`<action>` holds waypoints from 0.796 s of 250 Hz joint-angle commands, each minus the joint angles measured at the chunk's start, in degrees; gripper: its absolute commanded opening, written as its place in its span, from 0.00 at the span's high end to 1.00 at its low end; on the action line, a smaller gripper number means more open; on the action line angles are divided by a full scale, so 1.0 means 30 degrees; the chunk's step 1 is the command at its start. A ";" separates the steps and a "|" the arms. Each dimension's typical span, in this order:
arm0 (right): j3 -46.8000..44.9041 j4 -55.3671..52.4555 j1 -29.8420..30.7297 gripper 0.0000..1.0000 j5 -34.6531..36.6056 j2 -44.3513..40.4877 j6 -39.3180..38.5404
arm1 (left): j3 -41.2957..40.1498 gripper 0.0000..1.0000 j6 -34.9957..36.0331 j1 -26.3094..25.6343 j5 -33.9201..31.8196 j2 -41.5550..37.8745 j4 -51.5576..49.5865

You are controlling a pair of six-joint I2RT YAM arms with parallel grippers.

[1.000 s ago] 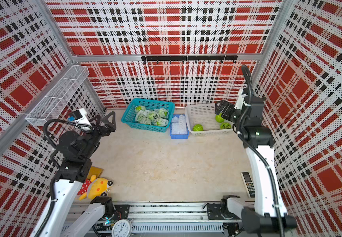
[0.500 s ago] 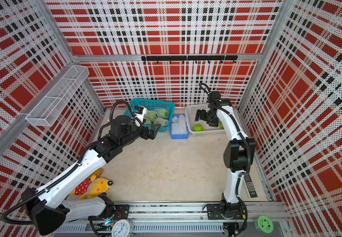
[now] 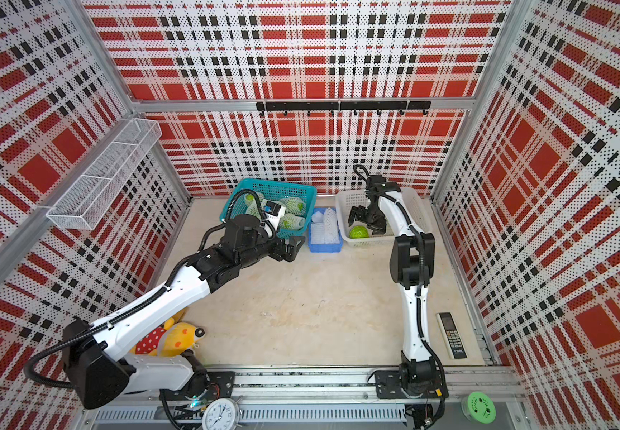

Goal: Sleeve custard apples in foam nets
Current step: Pick up the custard apple from the basket.

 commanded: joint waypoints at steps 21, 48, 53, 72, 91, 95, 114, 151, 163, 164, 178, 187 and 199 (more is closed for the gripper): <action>0.0415 0.0113 0.0120 0.00 0.0086 0.0853 0.0207 | 0.0883 0.01 0.0390 -0.0112 -0.0427 0.0283 0.0017; 0.0475 0.0344 0.0120 0.00 0.0215 0.1304 0.0264 | 0.0854 0.01 0.0408 -0.0123 -0.0761 0.0396 0.0046; 0.0487 0.0420 0.0120 0.00 0.0214 0.1363 0.0270 | 0.0883 0.01 0.0407 -0.0123 -0.0790 0.0417 0.0002; 0.0501 0.0678 0.0120 0.04 0.0218 0.1489 0.0339 | 0.0938 0.01 0.0385 -0.0121 -0.0889 0.0512 -0.0051; 0.0441 0.0974 0.0120 0.12 -0.0026 0.1358 0.0409 | 0.1028 0.01 0.0323 -0.0140 -0.0974 0.0623 -0.0181; 0.0427 0.1043 0.0120 0.13 -0.0045 0.1304 0.0441 | 0.1044 0.00 0.0334 -0.0133 -0.1031 0.0612 -0.0192; -0.0011 0.1637 0.0120 0.17 -0.0185 0.0925 0.0616 | 0.1061 0.00 0.0285 -0.0144 -0.1225 0.0676 -0.0223; -0.0605 0.2266 0.0120 0.25 -0.0192 0.0236 0.0651 | 0.1088 0.01 -0.0040 -0.0128 -0.2066 0.0800 -0.0250; -0.0713 0.2335 0.0120 0.29 -0.0107 0.0044 0.0603 | 0.1037 0.01 -0.0159 -0.0152 -0.2251 0.0780 -0.0240; -0.0724 0.2346 0.0120 0.29 -0.0091 0.0020 0.0616 | 0.1033 0.01 -0.0167 -0.0137 -0.2244 0.0767 -0.0227; -0.0912 0.2459 0.0120 0.33 0.0062 -0.0280 0.0516 | 0.0964 0.01 -0.0305 -0.0135 -0.2318 0.0759 -0.0130; -0.1018 0.2537 0.0120 0.36 0.0173 -0.0503 0.0433 | 0.0940 0.01 -0.0393 -0.0155 -0.2369 0.0763 -0.0108; -0.1213 0.2651 0.0128 0.38 0.0287 -0.0825 0.0355 | 0.0942 0.01 -0.0464 -0.0170 -0.2378 0.0765 -0.0071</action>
